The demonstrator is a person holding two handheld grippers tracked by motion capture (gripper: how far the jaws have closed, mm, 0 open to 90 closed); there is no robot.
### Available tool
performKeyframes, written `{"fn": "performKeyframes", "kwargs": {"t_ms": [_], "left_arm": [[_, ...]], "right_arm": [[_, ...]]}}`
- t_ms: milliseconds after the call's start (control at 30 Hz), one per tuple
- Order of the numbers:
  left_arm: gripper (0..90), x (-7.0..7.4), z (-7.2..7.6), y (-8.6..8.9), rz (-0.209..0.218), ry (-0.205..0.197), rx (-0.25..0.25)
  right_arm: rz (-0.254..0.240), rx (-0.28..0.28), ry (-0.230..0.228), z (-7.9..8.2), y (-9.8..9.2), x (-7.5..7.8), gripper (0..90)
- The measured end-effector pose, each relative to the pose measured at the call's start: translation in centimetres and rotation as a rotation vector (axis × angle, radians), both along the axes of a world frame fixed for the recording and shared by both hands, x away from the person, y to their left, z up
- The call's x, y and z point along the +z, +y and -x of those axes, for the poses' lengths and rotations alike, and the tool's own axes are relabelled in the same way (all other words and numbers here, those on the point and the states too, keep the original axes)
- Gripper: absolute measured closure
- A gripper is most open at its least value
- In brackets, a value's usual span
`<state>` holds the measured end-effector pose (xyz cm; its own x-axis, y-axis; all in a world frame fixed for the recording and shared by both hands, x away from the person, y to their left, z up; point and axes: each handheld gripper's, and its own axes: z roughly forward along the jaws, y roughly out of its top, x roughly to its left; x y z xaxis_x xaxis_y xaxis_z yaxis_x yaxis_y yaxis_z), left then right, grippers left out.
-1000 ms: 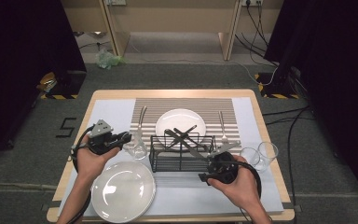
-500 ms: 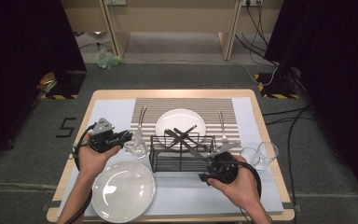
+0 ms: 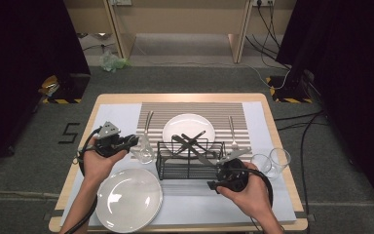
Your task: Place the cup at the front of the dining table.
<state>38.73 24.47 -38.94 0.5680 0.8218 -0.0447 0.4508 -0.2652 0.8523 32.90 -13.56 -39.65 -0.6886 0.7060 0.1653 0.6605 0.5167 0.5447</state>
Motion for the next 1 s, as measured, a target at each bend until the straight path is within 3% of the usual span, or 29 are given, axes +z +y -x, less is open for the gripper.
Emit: {"fn": "performKeyframes", "kwargs": {"t_ms": [1000], "left_arm": [[78.4,0.20,-1.00,-0.39,-0.012,-0.006,0.006]], "right_arm": [[0.000,-0.002,0.004,-0.03,0.02,-0.06,54.1]]}}
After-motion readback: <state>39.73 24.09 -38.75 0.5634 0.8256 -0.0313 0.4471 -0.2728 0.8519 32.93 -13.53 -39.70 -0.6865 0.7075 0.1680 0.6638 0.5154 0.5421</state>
